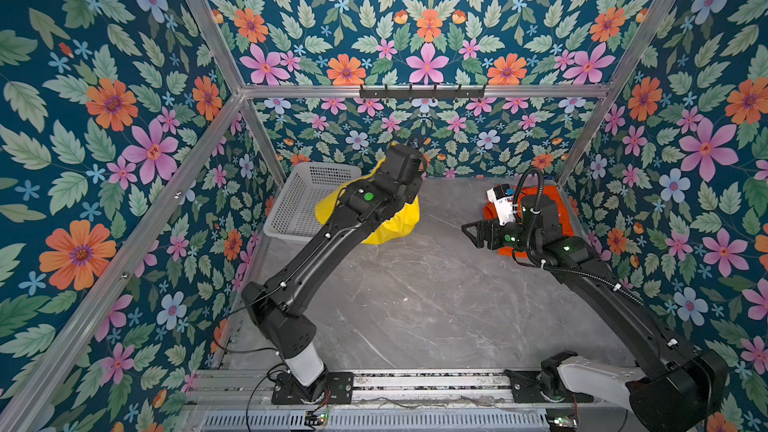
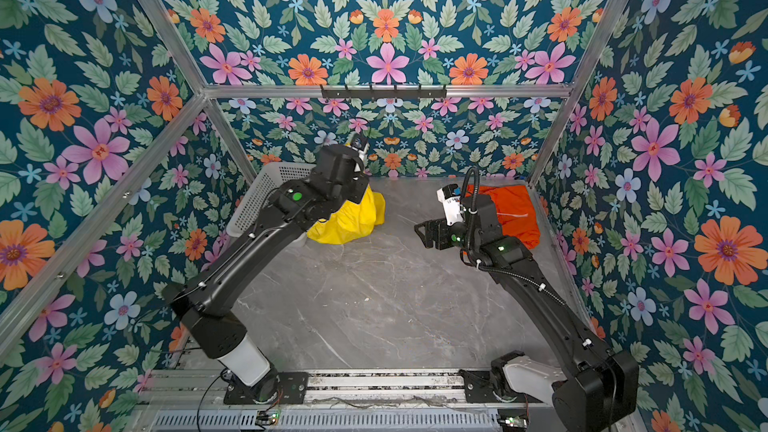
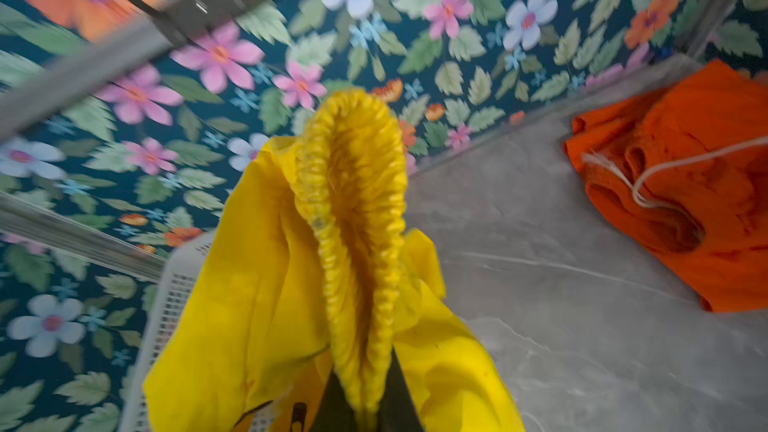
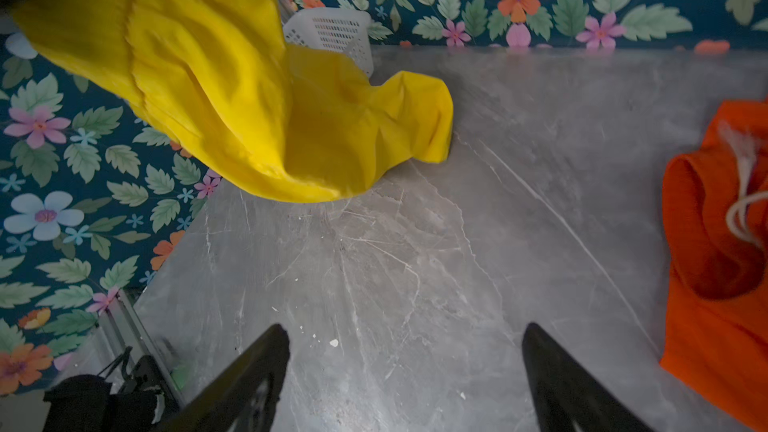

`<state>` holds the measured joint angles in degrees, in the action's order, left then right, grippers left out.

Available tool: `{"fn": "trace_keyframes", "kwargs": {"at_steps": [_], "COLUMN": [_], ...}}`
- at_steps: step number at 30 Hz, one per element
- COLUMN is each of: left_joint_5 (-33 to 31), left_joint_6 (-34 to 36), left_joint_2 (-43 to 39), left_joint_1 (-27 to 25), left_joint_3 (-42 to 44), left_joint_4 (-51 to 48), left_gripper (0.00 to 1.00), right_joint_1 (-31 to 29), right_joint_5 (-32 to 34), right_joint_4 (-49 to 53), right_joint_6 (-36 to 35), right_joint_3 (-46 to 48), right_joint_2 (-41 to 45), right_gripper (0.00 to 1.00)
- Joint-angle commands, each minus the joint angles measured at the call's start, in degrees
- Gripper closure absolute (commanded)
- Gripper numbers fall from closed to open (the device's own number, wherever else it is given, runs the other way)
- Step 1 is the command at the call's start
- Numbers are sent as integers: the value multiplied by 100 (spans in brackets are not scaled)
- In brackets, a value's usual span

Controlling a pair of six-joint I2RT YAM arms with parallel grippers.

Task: Fold and stack the shorts

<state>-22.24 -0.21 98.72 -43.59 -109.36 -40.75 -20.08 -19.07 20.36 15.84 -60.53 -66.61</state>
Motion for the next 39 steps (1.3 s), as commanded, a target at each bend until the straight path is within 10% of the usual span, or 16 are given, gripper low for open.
{"fn": "trace_keyframes", "kwargs": {"at_steps": [1,6,11,13,27,39], "left_joint_5": [1266,2591,3016,2978,5412,6360], "left_joint_6": [-1230,-1982,-1955,-1719,-1212,-190], "left_joint_2": [443,1263,1433,1230,-1361,-712], "left_joint_1": [-143,-419,-457,-433,1858,2605], "left_joint_3": [332,922,938,971,4998,5287], "left_joint_4": [-28,1030,1459,1499,3569,3807], "left_gripper": [100,100,40,31,27,17], "right_joint_1": [208,355,350,348,-1,114], "right_joint_5": [15,-27,134,177,-705,-1190], "right_joint_4": [-204,-39,391,623,868,559], "right_joint_6": [1200,1875,2128,2201,3481,3281], "right_joint_3": [362,1055,1260,1219,508,-230], "right_joint_2": [190,516,710,687,-942,-2558], "right_gripper": [13,15,16,16,17,17]}}
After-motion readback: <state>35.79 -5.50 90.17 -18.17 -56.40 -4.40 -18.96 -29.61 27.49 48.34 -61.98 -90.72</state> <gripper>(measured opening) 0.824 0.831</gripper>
